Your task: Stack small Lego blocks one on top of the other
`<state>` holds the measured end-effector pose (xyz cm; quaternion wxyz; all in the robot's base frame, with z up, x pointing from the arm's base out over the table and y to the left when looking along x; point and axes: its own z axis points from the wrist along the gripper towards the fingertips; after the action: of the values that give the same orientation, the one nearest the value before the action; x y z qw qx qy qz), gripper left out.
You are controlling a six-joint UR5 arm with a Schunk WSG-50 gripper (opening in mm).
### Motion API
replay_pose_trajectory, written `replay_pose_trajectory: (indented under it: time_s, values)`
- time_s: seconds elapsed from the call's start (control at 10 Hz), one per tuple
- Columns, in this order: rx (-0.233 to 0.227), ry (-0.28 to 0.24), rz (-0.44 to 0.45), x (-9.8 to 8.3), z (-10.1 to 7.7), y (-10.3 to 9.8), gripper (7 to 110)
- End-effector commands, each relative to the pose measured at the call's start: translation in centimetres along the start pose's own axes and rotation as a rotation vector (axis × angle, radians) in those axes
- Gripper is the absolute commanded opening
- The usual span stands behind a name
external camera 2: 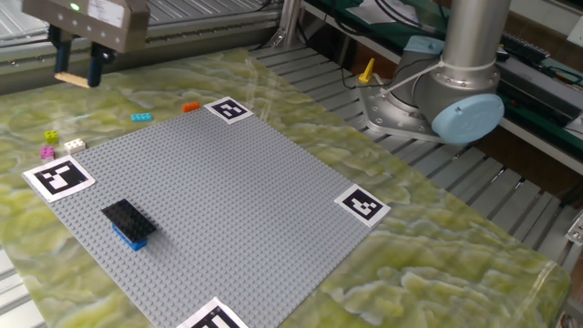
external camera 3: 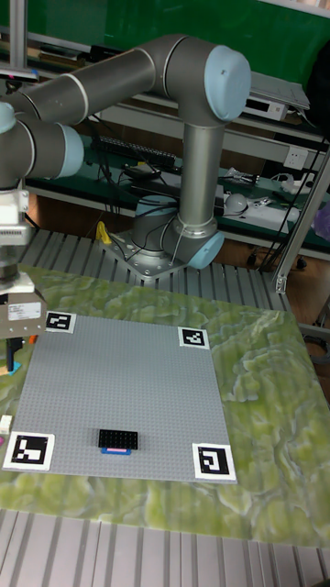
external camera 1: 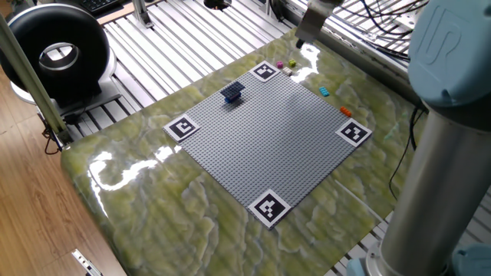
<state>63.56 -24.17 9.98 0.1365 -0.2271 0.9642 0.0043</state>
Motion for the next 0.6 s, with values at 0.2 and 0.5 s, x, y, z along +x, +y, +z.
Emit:
replay_pose_trajectory:
  time_s: [0.2,0.5]
  values:
    - [-0.004,-0.03,0.014,-0.64,-1.57,-2.43,7]
    - [-0.007,-0.01,-0.001,0.02,-1.5,-2.9,7]
